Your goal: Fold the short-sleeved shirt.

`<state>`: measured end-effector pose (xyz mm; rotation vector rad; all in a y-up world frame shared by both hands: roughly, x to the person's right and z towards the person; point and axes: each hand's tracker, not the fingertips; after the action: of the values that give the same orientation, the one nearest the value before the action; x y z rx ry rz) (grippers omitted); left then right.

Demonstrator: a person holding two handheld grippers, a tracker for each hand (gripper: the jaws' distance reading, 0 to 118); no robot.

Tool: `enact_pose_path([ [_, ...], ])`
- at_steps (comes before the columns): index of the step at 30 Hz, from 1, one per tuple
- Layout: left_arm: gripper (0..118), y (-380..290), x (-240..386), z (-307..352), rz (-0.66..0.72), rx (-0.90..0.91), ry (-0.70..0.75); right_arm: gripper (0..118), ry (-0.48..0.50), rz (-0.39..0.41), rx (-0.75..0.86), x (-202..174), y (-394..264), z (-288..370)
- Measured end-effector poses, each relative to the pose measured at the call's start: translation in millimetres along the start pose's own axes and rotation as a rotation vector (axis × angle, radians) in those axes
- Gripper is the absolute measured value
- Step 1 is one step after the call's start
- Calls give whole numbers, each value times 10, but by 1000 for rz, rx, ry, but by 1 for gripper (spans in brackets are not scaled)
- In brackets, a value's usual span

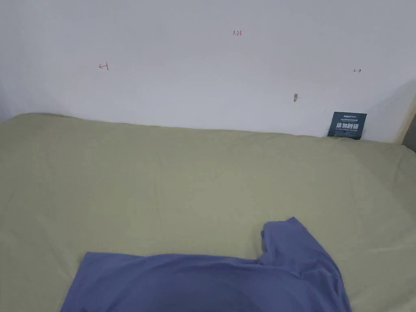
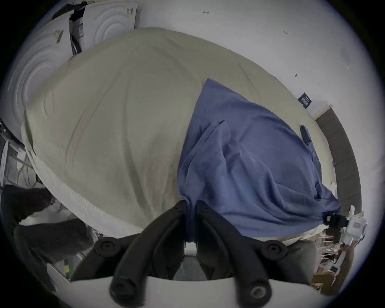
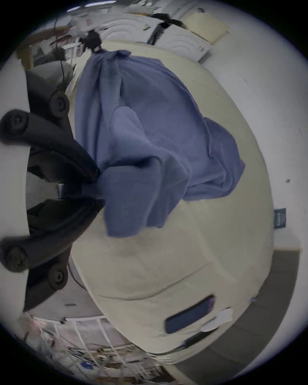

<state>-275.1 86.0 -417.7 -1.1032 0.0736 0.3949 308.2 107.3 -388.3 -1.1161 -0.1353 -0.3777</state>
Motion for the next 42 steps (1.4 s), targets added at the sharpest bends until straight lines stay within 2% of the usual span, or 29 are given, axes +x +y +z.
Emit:
enact_pose_path([
  [2, 11, -33, 24, 92, -11, 14, -10, 25, -4, 17, 17, 13, -50, 140],
  [4, 39, -54, 27, 198, -21, 40, 10, 63, -35, 48, 68, 10, -87, 378],
  [5, 59, -80, 8, 307, -11, 61, 6, 66, -41, 52, 102, 15, -62, 534],
  [6, 71, -81, 25, 419, -6, 103, -36, 67, -32, 40, 154, 14, -58, 697],
  [8, 70, -101, 138, 697, -40, 205, -101, 67, -55, 86, 272, -45, -65, 997],
  [11, 70, -67, 512, 1112, -135, 349, -114, 67, 24, 136, 429, -255, -46, 1347],
  [13, 70, -62, 830, 1276, -228, 434, -121, 67, 69, 208, 511, -495, -29, 1455],
  [15, 70, -119, 1148, 1365, -310, 558, -74, 66, 54, 294, 618, -801, -92, 1450],
  [17, 66, -218, 1448, 1328, -371, 608, -13, 63, -15, 359, 662, -1089, -169, 1339],
  [18, 45, -259, 1498, 1232, -397, 626, -7, 53, -33, 392, 645, -1222, -204, 1255],
  [19, 11, -300, 1593, 1182, -419, 620, -16, 17, -27, 423, 627, -1323, -253, 1148],
  [20, 0, -345, 1700, 1132, -422, 609, -6, 1, -18, 445, 619, -1423, -284, 1054],
  [21, 0, -422, 1776, 1088, -432, 618, 3, 1, -12, 418, 609, -1522, -304, 965],
  [23, 0, -500, 1861, 1008, -462, 567, -75, 1, 30, 458, 538, -1606, -348, 837],
  [26, 0, -528, 1968, 861, -491, 544, -31, 1, 22, 476, 533, -1741, -352, 689],
  [31, 0, -314, 1892, 754, -407, 534, -56, 1, 29, 471, 529, -1723, -292, 634],
  [34, 0, -14, 1780, 699, -414, 532, -36, 1, 34, 463, 532, -1666, -175, 651],
  [36, 0, 444, 1604, 605, -394, 517, -22, 1, 31, 457, 539, -1593, -111, 680],
  [38, 0, 936, 1426, 413, -351, 458, -71, 1, 11, 441, 548, -1513, -16, 679],
  [39, 9, 1208, 1335, 248, -334, 414, -77, 1, 10, 431, 549, -1477, 5, 681],
  [40, 25, 1445, 1230, 84, -296, 333, -112, 1, 11, 421, 548, -1430, 46, 674],
  [41, 62, 1663, 1140, -120, -249, 256, -115, 1, 13, 404, 545, -1372, 95, 658],
  [42, 82, 1848, 1092, -329, -214, 193, -50, 1, 12, 391, 535, -1315, 150, 634],
])
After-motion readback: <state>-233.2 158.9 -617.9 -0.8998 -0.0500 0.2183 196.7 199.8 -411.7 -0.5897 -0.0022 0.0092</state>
